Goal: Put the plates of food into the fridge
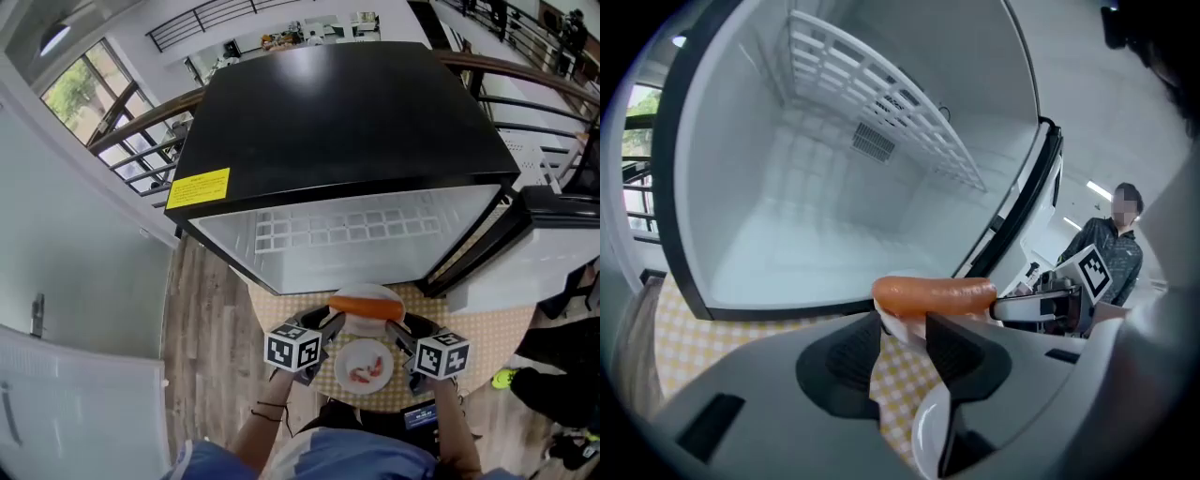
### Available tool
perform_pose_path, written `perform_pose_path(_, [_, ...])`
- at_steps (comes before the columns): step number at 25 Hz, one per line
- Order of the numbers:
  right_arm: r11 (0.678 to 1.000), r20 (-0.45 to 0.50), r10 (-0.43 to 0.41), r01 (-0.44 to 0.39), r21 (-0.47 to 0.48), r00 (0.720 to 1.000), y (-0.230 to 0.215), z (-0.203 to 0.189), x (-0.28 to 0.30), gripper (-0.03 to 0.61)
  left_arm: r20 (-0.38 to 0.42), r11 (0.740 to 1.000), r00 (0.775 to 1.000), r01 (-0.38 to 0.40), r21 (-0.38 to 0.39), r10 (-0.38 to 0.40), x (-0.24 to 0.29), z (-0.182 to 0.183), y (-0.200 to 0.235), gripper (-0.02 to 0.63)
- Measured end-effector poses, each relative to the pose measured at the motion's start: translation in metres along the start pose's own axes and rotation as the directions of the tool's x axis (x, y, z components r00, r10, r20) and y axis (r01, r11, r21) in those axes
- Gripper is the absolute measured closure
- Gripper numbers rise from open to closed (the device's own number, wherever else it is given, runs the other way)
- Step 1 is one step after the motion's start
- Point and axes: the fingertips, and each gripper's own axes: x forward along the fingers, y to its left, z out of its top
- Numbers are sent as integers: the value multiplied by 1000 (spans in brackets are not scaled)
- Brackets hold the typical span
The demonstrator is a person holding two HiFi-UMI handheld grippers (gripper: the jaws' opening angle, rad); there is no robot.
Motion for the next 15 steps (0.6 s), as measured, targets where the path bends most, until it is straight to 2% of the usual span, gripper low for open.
perform_pose_path(5, [997,-22,49,-51,-61,999,19,26,36,371,70,995,994,-76,-58,79,-17,18,33,457])
perform_pose_path(9, [993,-21,40,-42,-113,999,29,46,60,371,108,986,984,-128,-104,139,-25,27,55,457])
perform_pose_path(15, [985,-30,54,-58,-163,998,33,65,93,371,159,962,966,-170,-212,205,-26,34,81,457])
